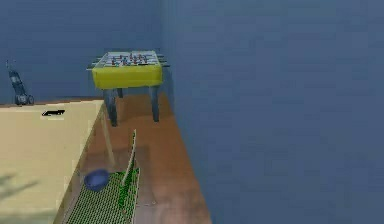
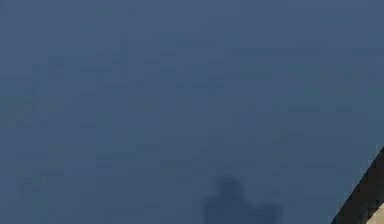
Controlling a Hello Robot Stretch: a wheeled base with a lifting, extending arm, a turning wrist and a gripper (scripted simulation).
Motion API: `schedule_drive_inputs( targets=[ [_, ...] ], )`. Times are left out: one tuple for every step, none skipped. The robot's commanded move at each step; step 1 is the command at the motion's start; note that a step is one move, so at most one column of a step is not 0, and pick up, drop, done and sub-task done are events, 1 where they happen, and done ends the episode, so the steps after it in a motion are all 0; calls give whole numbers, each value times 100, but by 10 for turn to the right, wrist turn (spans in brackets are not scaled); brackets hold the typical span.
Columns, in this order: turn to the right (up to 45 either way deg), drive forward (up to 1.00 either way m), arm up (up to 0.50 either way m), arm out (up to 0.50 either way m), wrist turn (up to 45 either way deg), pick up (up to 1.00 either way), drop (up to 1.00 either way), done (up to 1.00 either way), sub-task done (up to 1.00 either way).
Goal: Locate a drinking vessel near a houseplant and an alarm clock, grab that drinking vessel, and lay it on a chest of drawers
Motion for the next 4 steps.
schedule_drive_inputs(
  targets=[
    [-450, 0, 0, 0, 0, 0, 0, 0, 0],
    [-450, 0, 0, 0, 0, 0, 0, 0, 0],
    [-450, 0, 0, 0, 0, 0, 0, 0, 0],
    [-360, 0, 0, 0, 0, 0, 0, 0, 0]
  ],
)
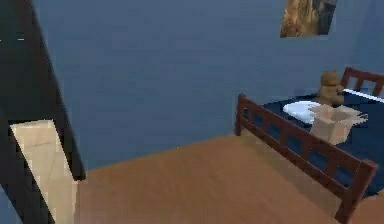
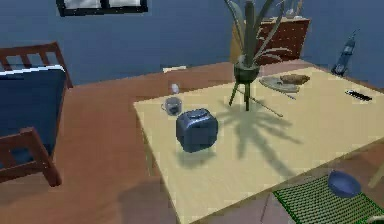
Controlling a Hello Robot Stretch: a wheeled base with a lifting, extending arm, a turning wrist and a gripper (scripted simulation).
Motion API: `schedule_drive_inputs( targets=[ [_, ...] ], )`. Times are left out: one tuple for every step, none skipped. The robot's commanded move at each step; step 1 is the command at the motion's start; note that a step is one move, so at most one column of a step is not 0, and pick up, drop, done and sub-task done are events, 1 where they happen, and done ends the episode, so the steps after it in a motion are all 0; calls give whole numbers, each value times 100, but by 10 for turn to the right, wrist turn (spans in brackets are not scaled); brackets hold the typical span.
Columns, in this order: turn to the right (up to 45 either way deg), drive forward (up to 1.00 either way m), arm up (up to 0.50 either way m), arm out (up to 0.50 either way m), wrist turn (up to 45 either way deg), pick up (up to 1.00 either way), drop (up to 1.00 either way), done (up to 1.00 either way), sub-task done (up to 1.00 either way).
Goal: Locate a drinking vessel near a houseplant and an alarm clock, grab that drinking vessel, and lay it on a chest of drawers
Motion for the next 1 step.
schedule_drive_inputs(
  targets=[
    [450, 0, 0, 0, 0, 0, 0, 0, 0]
  ],
)
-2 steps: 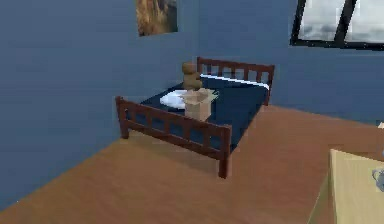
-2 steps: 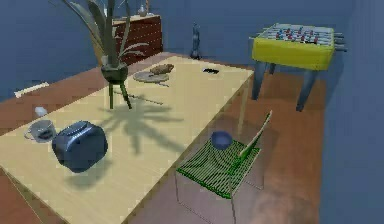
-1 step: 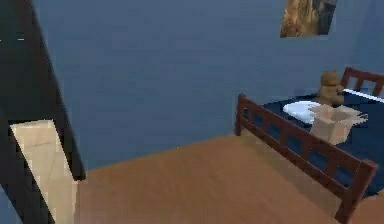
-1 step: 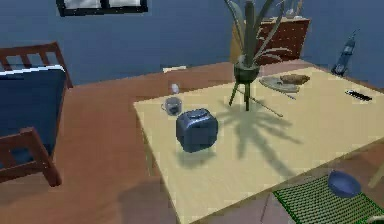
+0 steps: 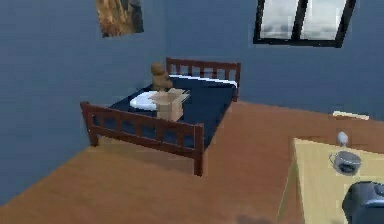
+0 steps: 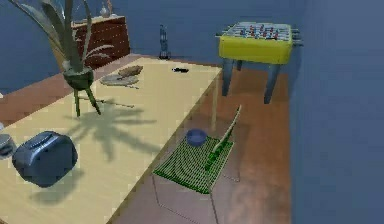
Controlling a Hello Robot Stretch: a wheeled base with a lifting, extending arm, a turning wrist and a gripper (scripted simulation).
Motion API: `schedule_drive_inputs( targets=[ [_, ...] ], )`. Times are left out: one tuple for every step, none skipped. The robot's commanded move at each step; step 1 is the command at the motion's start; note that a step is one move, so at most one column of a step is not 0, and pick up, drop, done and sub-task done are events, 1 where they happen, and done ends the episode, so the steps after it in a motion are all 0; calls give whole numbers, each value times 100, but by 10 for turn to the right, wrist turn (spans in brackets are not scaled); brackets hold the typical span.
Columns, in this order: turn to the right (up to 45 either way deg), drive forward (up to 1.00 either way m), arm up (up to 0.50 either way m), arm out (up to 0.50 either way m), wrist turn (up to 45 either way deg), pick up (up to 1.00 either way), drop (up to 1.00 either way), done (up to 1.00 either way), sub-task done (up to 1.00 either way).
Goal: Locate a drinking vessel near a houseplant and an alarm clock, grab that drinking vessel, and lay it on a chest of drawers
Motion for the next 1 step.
schedule_drive_inputs(
  targets=[
    [90, 0, 0, 0, 0, 0, 0, 0, 0]
  ],
)
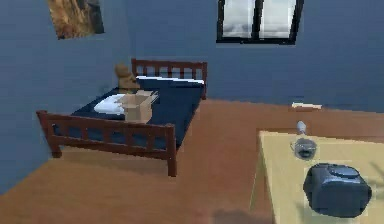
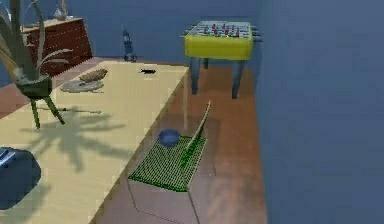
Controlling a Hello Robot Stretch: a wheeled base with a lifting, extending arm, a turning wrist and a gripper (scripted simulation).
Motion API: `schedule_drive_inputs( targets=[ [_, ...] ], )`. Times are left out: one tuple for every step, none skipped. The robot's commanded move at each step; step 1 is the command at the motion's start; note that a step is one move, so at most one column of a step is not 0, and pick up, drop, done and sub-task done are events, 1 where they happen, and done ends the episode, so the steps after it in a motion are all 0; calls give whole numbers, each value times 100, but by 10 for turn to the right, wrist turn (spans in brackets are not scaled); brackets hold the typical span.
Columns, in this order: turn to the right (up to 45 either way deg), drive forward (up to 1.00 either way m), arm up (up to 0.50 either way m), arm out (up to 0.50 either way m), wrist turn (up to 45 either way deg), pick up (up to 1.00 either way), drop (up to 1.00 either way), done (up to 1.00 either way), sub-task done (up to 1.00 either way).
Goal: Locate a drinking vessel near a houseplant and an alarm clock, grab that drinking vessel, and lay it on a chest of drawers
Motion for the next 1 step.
schedule_drive_inputs(
  targets=[
    [0, 90, 0, 0, 0, 0, 0, 0, 0]
  ],
)
